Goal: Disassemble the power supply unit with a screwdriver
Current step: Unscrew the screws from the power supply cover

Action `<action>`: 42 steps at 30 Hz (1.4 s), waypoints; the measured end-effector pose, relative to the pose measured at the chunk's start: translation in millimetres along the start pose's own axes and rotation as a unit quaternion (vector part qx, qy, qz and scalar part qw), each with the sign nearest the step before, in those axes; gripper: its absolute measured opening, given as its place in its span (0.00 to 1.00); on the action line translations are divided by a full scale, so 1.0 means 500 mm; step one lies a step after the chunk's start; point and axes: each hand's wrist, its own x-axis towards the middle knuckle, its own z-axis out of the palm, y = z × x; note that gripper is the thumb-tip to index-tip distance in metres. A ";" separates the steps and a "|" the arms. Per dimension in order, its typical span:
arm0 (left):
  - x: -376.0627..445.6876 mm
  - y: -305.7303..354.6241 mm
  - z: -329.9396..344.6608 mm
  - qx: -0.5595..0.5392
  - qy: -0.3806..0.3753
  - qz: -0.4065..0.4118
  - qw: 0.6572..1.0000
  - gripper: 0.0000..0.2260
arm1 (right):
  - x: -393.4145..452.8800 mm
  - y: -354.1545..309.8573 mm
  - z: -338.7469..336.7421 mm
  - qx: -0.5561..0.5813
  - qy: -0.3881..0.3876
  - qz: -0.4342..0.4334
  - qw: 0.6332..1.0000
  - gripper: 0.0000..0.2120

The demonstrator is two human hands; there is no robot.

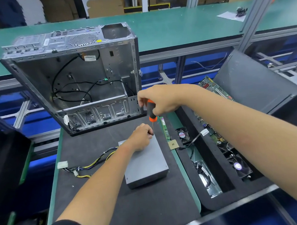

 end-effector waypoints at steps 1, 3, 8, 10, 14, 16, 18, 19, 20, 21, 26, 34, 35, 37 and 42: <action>0.000 0.001 -0.001 0.003 -0.001 -0.002 1.000 0.06 | -0.006 -0.001 0.000 0.012 -0.003 -0.004 1.000 0.14; 0.001 0.002 -0.001 0.009 -0.005 -0.007 1.000 0.06 | -0.007 -0.002 0.006 -0.027 0.032 0.004 0.999 0.09; 0.004 0.001 -0.001 0.024 -0.014 -0.014 1.000 0.06 | 0.006 0.005 0.011 -0.107 0.052 0.038 0.992 0.10; 0.005 0.001 -0.001 0.025 -0.018 -0.014 0.999 0.06 | -0.001 0.007 0.002 -0.043 0.019 0.011 0.999 0.07; 0.003 0.002 -0.002 0.024 -0.019 -0.016 0.999 0.06 | -0.011 0.006 0.005 -0.044 0.018 0.000 0.999 0.09; 0.002 0.001 -0.002 0.023 -0.019 -0.016 0.999 0.06 | -0.007 0.004 0.011 -0.115 0.039 0.028 0.992 0.10; 0.002 0.001 -0.002 0.022 -0.021 -0.017 0.999 0.06 | 0.002 0.009 0.015 -0.171 0.033 0.030 0.984 0.12; 0.003 0.001 -0.002 0.022 -0.022 -0.016 0.999 0.06 | 0.003 0.010 0.015 -0.155 0.035 0.032 0.987 0.11; 0.003 0.001 -0.003 0.023 -0.024 -0.015 0.999 0.06 | 0.002 0.009 0.013 -0.117 0.037 0.025 0.992 0.09; 0.003 0.002 -0.003 0.024 -0.025 -0.014 0.999 0.06 | -0.001 0.010 0.010 -0.080 0.039 0.011 0.996 0.05; 0.003 0.003 -0.004 0.026 -0.028 -0.017 0.999 0.06 | -0.017 0.005 0.004 -0.037 0.032 -0.012 0.999 0.06; 0.002 0.004 -0.003 0.024 -0.022 -0.016 0.999 0.07 | -0.015 0.000 0.003 -0.041 0.023 -0.002 0.999 0.05; 0.001 0.004 -0.003 0.026 -0.023 -0.016 0.999 0.07 | -0.020 -0.001 0.000 -0.025 0.012 -0.014 1.000 0.09; 0.001 0.005 -0.003 0.027 -0.023 -0.018 0.999 0.07 | -0.021 0.001 0.003 -0.024 0.025 -0.016 0.999 0.08; 0.000 0.006 -0.004 0.027 -0.027 -0.021 0.999 0.06 | -0.003 0.000 0.014 -0.114 0.045 0.048 0.991 0.13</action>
